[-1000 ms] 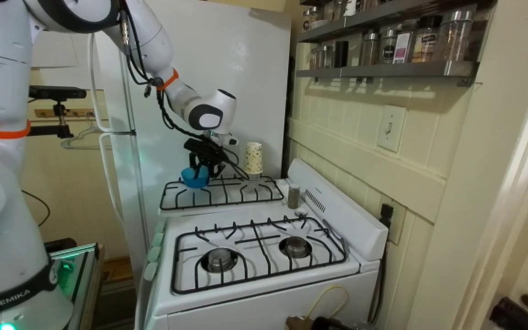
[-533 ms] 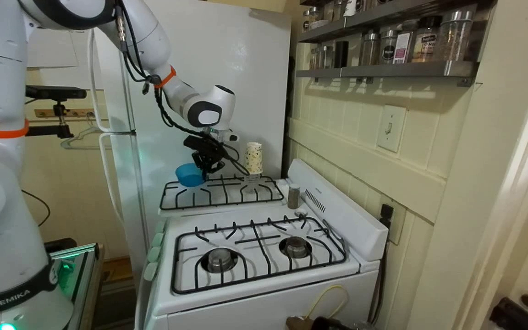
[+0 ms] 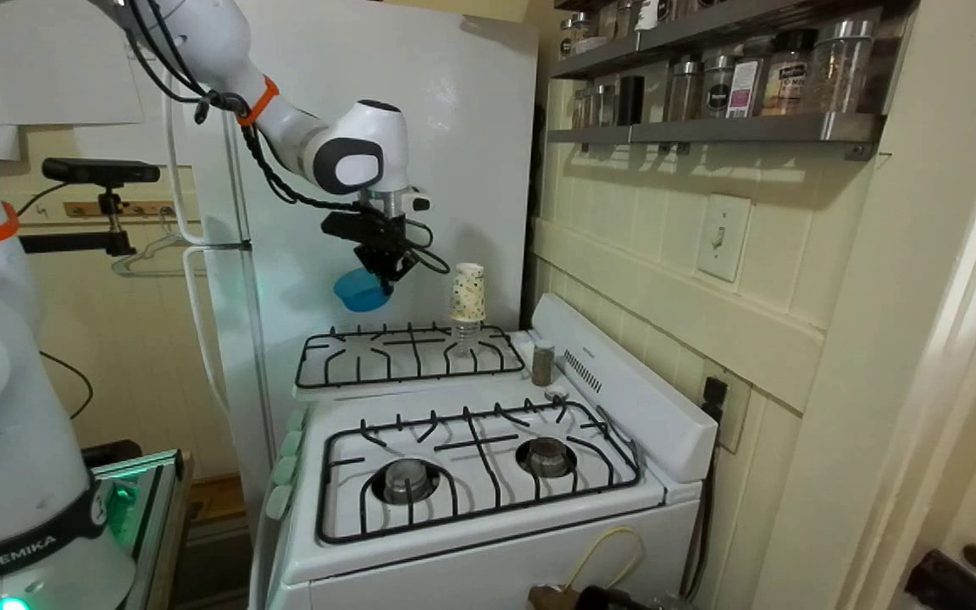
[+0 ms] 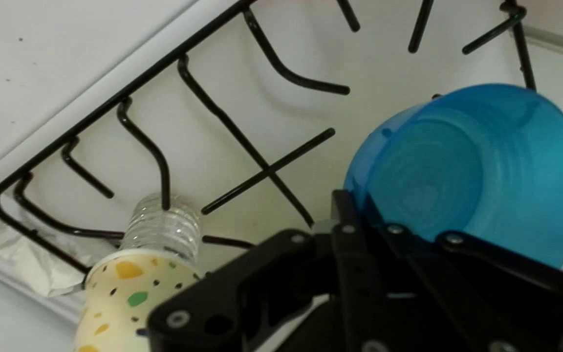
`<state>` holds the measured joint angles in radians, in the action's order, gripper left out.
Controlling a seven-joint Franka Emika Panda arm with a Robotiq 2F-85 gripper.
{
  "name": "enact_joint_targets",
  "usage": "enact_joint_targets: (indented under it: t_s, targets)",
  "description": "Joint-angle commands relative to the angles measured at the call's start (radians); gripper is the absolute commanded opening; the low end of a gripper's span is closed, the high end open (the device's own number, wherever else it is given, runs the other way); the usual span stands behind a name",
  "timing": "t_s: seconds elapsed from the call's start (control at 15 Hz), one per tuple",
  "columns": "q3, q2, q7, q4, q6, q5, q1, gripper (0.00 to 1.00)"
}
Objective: Put the blue bowl on top of the cream cup
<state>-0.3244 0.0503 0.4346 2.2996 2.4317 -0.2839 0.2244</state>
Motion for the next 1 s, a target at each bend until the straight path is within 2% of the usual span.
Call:
enact_joint_targets:
  t_s: [0.0,0.13,0.27,0.33,0.4,0.47,0.53,0.67,0.93]
  targets:
    - [0.061,0.13,-0.107,0.002,-0.108,0.028,-0.001,0.01]
    - [0.119,0.154,-0.121,-0.067,-0.241,-0.007,-0.015,0.01]
    - [0.179,0.157,-0.077,-0.146,-0.417,-0.073,-0.045,0.01]
    - [0.223,0.133,-0.071,-0.189,-0.504,-0.078,-0.038,0.01]
    - [0.236,0.131,-0.064,-0.2,-0.554,-0.078,-0.047,0.01]
    - [0.214,0.158,-0.08,-0.162,-0.469,-0.047,-0.038,0.04]
    - [0.232,0.155,-0.072,-0.18,-0.515,-0.052,-0.048,0.04]
    - [0.241,0.147,-0.066,-0.188,-0.53,-0.057,-0.053,0.01]
    - [0.239,0.05,-0.16,-0.287,-0.416,-0.057,-0.068,0.01]
